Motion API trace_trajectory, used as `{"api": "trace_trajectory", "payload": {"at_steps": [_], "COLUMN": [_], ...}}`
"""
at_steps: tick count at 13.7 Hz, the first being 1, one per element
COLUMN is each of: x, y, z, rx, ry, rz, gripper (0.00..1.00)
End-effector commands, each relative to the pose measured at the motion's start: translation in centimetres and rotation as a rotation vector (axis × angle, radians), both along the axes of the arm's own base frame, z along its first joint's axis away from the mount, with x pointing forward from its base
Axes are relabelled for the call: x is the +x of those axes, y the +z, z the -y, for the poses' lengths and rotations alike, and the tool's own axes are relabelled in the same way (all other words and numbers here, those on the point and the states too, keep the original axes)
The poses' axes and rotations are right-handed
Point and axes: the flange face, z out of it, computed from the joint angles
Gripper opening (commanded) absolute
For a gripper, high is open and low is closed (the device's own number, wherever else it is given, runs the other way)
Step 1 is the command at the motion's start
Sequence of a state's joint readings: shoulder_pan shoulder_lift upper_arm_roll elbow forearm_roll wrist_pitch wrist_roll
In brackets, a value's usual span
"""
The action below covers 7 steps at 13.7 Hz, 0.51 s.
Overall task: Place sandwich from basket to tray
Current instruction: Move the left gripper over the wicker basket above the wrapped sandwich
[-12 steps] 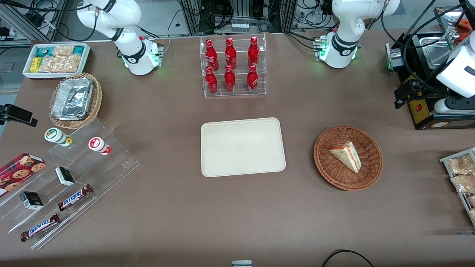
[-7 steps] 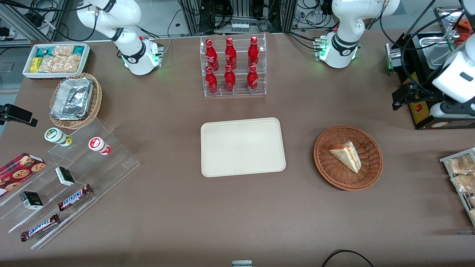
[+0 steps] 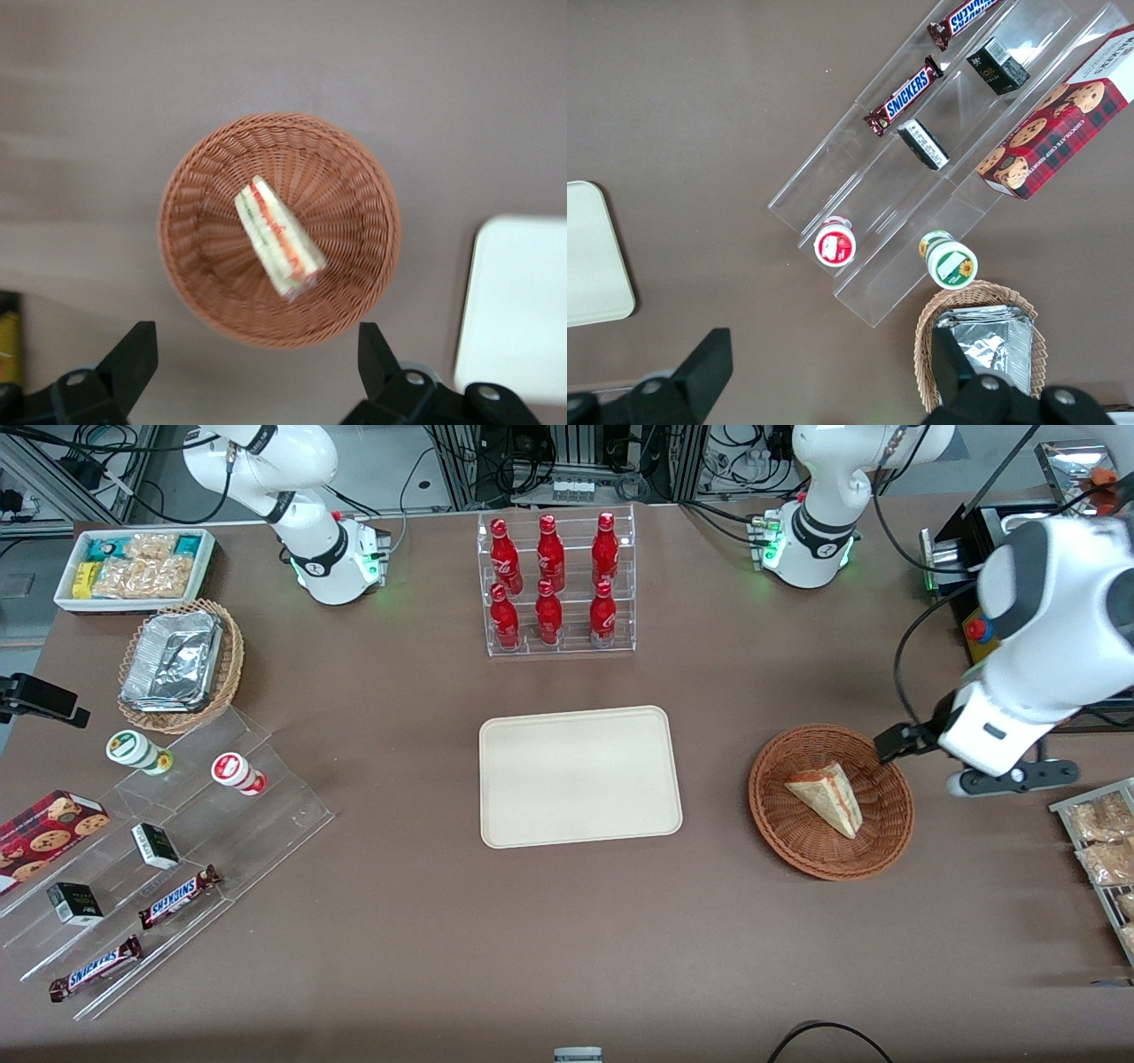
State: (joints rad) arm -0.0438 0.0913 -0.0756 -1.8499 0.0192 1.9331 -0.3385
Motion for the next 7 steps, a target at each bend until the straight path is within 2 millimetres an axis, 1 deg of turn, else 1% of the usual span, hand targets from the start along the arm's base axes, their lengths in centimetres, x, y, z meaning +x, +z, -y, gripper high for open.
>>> {"api": "trace_trajectory", "payload": {"at_steps": [1, 2, 3, 4, 5, 7], "x": [-3.1, -3.7, -4.2, -4.9, -5.5, -5.9], "y": [-2.8, -4.4, -5.7, -7.5, -9.3, -12.2], "z": [1.7, 2.4, 2.4, 2.6, 2.4, 2.2], "rx": [0.006, 0.005, 0.009, 0.008, 0.005, -0.007], "ry": [0.26, 0.324, 0.364, 0.387, 0.41, 0.418], "rz": [0.064, 0.058, 0.049, 0.046, 0.049, 0.061], "gripper": [1.0, 1.0, 1.0, 1.0, 1.0, 1.0]}}
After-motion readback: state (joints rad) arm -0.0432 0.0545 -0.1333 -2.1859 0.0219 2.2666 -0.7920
